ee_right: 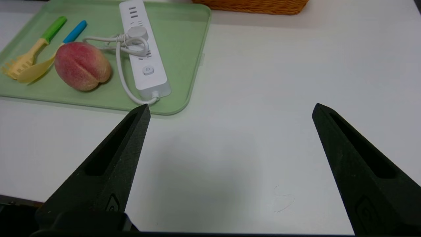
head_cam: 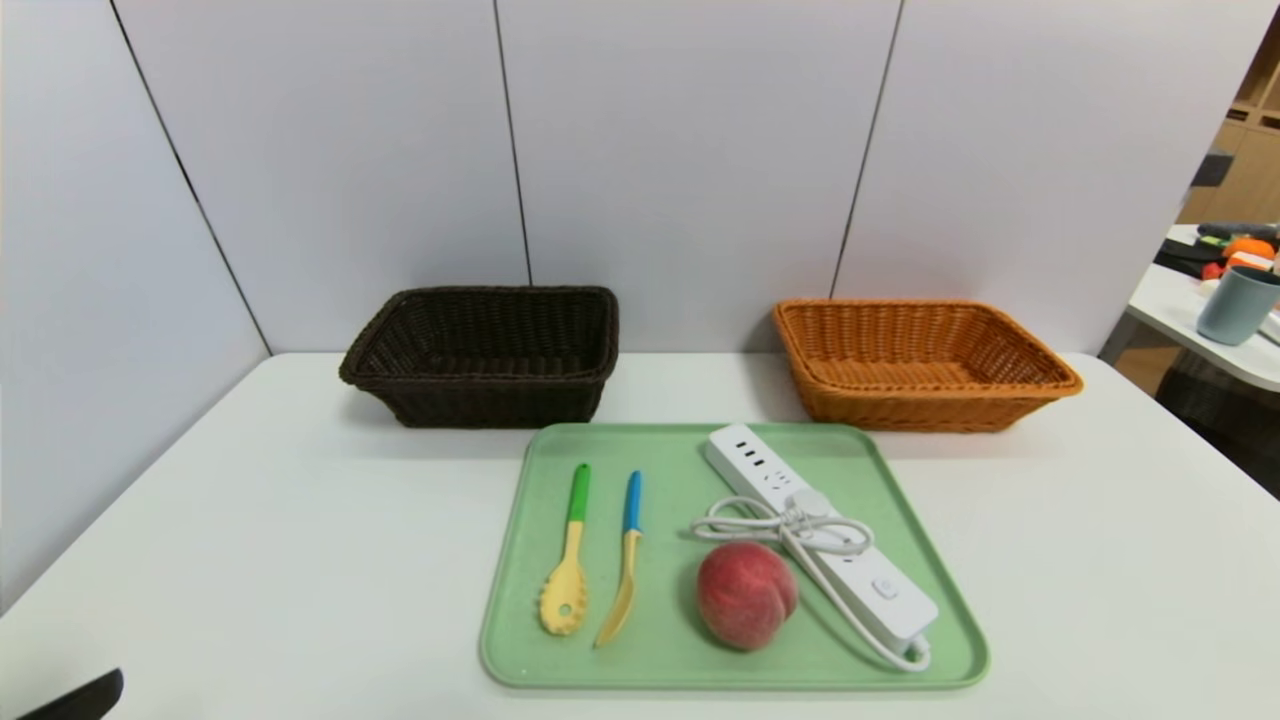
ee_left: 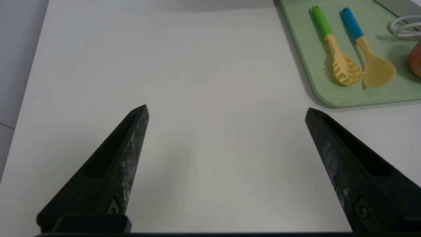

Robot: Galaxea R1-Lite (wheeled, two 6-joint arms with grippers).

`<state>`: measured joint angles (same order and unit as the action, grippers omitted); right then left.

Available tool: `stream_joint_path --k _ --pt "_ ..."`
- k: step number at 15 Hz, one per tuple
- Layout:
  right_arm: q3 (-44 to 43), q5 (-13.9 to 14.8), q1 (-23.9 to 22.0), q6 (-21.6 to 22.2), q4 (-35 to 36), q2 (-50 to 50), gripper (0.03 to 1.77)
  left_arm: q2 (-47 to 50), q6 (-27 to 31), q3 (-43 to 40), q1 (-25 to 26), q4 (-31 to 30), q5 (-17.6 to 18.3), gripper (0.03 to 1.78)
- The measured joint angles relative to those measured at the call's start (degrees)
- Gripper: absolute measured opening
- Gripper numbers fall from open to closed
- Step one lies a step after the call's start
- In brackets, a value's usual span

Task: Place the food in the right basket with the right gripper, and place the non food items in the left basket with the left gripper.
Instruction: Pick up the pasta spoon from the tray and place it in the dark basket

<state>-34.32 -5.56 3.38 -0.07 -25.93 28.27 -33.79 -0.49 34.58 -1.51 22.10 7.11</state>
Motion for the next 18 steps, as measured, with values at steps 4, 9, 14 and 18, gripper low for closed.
stream_joint_path --k 4,9,14,18 --pt "-11.43 -0.09 0.3 -0.34 -7.41 14.03 1.7 -16.55 -0.04 12.19 -0.24 3.0 2.17 1.69" --pt "-19.72 -2.32 0.43 -2.49 -9.29 29.11 1.7 -30.45 -0.41 23.21 -7.3 11.08 2.95 1.69" --pt "-24.47 -4.63 1.3 -4.85 -10.26 41.24 1.7 -39.58 -5.92 27.38 -14.34 11.14 3.39 1.69" --pt "-25.75 -4.77 3.36 -4.36 -10.37 46.23 1.7 -45.79 -9.42 33.05 -18.85 10.78 3.39 1.69"
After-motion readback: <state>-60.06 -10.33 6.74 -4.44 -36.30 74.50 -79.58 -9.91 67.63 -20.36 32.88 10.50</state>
